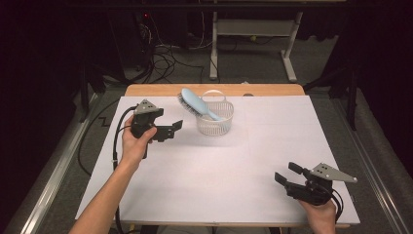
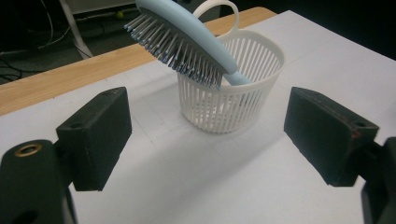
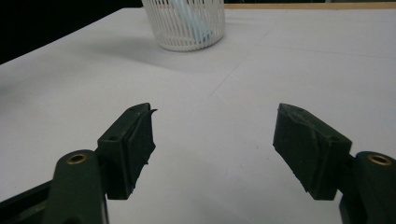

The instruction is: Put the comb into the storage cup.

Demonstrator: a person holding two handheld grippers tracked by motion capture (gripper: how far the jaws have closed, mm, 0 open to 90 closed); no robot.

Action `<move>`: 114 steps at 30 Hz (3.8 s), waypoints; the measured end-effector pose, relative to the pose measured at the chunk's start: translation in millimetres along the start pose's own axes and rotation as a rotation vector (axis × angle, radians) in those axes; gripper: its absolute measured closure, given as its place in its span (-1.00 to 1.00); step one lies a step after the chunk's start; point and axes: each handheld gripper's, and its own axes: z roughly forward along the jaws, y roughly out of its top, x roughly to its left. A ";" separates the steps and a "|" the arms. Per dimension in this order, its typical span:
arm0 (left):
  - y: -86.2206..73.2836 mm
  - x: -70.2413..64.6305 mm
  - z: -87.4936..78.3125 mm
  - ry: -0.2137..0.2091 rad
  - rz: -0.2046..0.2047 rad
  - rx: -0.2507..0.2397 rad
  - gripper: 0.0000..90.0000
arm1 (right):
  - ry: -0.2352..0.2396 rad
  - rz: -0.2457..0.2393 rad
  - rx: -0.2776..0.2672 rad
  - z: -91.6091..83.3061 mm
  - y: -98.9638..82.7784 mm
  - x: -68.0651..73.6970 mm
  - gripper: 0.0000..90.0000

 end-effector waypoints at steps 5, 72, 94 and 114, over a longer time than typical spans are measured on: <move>-4.1 2.5 -5.2 0.004 -0.010 -0.012 -0.64 | -0.001 0.000 -0.002 -0.1 0.1 -0.2 -0.35; -44.9 7.9 -31.5 0.018 -0.032 -0.027 -0.61 | -0.009 0.015 -0.018 -2.3 0.3 -2.2 -0.35; -59.0 3.1 -37.2 0.025 -0.020 -0.037 -0.59 | -0.011 0.018 -0.016 -2.2 0.3 -1.8 -0.35; -72.2 4.8 -40.3 0.027 -0.055 -0.047 -0.59 | -0.012 0.015 -0.017 -2.4 0.4 -2.1 -0.35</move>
